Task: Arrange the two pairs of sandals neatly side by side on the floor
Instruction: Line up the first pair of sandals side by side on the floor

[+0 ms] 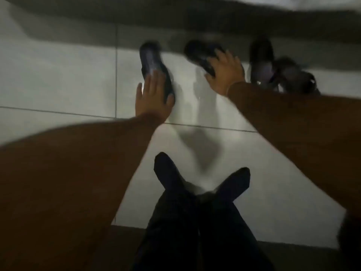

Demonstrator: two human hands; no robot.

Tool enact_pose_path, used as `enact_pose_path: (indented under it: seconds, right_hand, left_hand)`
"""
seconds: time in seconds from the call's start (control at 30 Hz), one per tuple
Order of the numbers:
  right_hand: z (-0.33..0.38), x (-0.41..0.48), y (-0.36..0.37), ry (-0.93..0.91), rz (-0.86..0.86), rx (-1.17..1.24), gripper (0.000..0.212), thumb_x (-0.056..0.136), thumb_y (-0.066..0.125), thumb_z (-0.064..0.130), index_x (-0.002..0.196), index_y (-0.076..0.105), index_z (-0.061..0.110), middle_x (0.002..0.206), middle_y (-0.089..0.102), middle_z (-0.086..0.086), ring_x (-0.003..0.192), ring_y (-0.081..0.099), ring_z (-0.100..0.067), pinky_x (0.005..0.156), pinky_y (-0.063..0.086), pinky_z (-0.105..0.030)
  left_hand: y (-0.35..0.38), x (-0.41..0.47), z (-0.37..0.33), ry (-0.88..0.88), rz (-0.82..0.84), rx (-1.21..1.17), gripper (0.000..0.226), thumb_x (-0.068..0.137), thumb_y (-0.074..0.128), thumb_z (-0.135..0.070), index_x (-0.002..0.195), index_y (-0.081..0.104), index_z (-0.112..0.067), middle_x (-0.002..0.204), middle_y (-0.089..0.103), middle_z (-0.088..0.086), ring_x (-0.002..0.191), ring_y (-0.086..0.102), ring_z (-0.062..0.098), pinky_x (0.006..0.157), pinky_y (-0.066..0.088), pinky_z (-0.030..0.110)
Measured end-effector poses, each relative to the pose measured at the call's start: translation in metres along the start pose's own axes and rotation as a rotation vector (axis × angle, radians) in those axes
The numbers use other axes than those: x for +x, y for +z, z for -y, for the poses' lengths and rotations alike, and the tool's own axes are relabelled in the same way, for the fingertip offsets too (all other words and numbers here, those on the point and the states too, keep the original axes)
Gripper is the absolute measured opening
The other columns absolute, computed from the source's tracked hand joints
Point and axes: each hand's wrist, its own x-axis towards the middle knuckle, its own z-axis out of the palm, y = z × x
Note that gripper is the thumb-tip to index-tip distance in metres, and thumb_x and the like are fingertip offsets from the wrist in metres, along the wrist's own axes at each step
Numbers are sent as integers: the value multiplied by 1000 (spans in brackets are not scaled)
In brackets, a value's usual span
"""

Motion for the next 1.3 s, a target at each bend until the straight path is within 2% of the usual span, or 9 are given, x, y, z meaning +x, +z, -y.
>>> enact_pose_path:
  seconds: [0.17, 0.27, 0.37, 0.47, 0.53, 0.63, 0.83, 1.17, 1.3]
  right_hand:
    - [-30, 46, 17, 217, 118, 3, 72, 98, 61, 33, 165, 32, 35, 177, 13, -17, 157, 13, -58, 130, 7, -59]
    - [-47, 56, 32, 281, 233, 37, 72, 96, 66, 27, 162, 38, 33, 176, 16, -15, 157, 23, -51, 130, 20, -58]
    - [-42, 47, 40, 321, 247, 157, 65, 95, 68, 14, 156, 50, 23, 169, 29, -18, 153, 34, -44, 125, 33, -49]
    - [-31, 31, 52, 271, 246, 139, 59, 97, 64, 19, 155, 51, 27, 158, 43, -23, 140, 49, -47, 120, 39, -45]
    - [-20, 22, 64, 191, 265, 105, 57, 99, 64, 27, 154, 52, 32, 154, 50, -21, 136, 54, -48, 119, 41, -46]
    - [6, 5, 75, 57, 244, 49, 61, 96, 67, 21, 155, 52, 28, 146, 62, -21, 130, 60, -46, 117, 45, -47]
    - [31, -1, 109, -124, 200, -230, 41, 102, 61, 30, 144, 65, 29, 125, 76, -15, 133, 60, -37, 135, -2, -46]
    - [77, 9, 132, -95, 205, -120, 46, 101, 63, 38, 147, 62, 30, 141, 69, -13, 143, 52, -38, 133, 5, -44]
    - [90, 6, 139, -109, 126, -118, 35, 101, 63, 35, 135, 69, 34, 119, 78, -10, 125, 65, -35, 133, 12, -44]
  left_hand:
    - [34, 63, 33, -51, 94, 66, 84, 110, 46, -50, 174, -3, -28, 183, -12, 10, 167, -5, 43, 134, 4, 62]
    - [48, 80, 52, 27, 200, 84, 77, 109, 49, -47, 173, 6, -36, 183, -1, 10, 166, 2, 49, 132, 11, 68]
    - [54, 74, 69, 94, 180, 73, 71, 104, 58, -38, 167, 25, -35, 178, 18, 10, 158, 23, 52, 124, 32, 69]
    - [57, 67, 81, 122, 172, 50, 65, 97, 69, -30, 157, 43, -29, 170, 30, 10, 151, 33, 49, 117, 45, 66]
    - [59, 63, 90, 131, 189, 36, 65, 96, 72, -29, 156, 46, -27, 171, 29, 8, 152, 32, 48, 117, 46, 64]
    - [64, 61, 103, 154, 186, 31, 65, 97, 71, -29, 157, 48, -28, 172, 28, 6, 156, 28, 48, 114, 48, 65]
    - [74, 55, 120, 153, 166, 12, 61, 98, 70, -32, 156, 51, -31, 173, 29, 3, 161, 22, 46, 113, 50, 65]
    - [90, 32, 127, 166, 116, -5, 60, 99, 70, -36, 155, 51, -31, 176, 28, 6, 161, 21, 49, 119, 44, 66]
    - [88, 32, 125, 161, 116, -15, 61, 99, 69, -34, 157, 50, -30, 179, 23, 6, 162, 18, 51, 122, 39, 66]
